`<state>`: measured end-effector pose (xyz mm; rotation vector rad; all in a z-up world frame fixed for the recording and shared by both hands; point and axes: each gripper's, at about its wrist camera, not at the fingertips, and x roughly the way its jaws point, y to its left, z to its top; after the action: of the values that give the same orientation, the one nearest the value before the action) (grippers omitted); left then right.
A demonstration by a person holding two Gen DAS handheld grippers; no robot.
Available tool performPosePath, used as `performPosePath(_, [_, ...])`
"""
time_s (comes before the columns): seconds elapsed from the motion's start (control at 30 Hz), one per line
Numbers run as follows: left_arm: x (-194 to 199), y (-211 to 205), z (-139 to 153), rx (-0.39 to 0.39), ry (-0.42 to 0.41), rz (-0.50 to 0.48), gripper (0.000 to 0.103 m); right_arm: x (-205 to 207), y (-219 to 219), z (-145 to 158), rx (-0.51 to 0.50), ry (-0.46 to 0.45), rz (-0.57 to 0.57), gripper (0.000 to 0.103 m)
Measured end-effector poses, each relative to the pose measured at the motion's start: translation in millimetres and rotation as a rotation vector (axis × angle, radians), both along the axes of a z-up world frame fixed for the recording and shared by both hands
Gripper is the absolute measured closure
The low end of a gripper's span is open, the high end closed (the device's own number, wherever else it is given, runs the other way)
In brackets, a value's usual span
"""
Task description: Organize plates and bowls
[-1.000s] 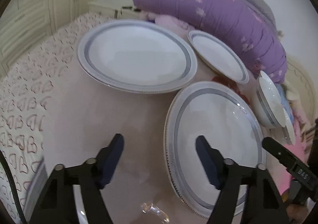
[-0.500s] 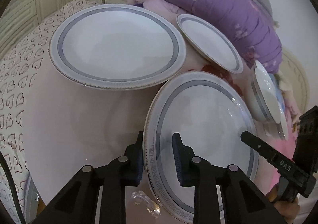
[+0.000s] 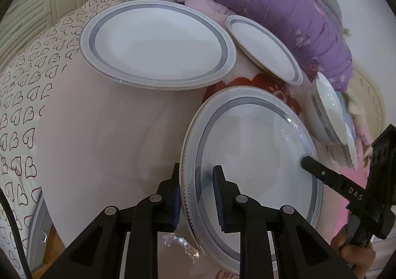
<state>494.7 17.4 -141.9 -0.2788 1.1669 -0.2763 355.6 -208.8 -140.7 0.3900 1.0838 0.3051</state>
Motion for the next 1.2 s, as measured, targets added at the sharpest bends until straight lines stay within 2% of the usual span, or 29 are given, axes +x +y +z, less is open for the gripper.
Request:
performPosePath(0.33, [-37.3,5.9,25.5,0.01,-0.033,0.01,0.085,-26.5,4.5,7.6,-0.002,-0.009,0.019,0.082])
performPosePath(0.77, [-98.1,40.4,51.2,0.014,-0.046,0.045,0.085,-74.4,21.3,24.7,0.004,-0.038,0.067,0.082])
performPosePath(1.03, [-114.5,53.2,45.3,0.024,-0.01,0.061,0.085,-82.7,35.5,16.1,-0.027,-0.021,0.09,0.082])
performPosePath(1.2, [-109.6,52.2,37.6,0.026,0.009,0.054,0.084,-81.1,39.5,1.3,-0.059,0.007,0.091,0.082])
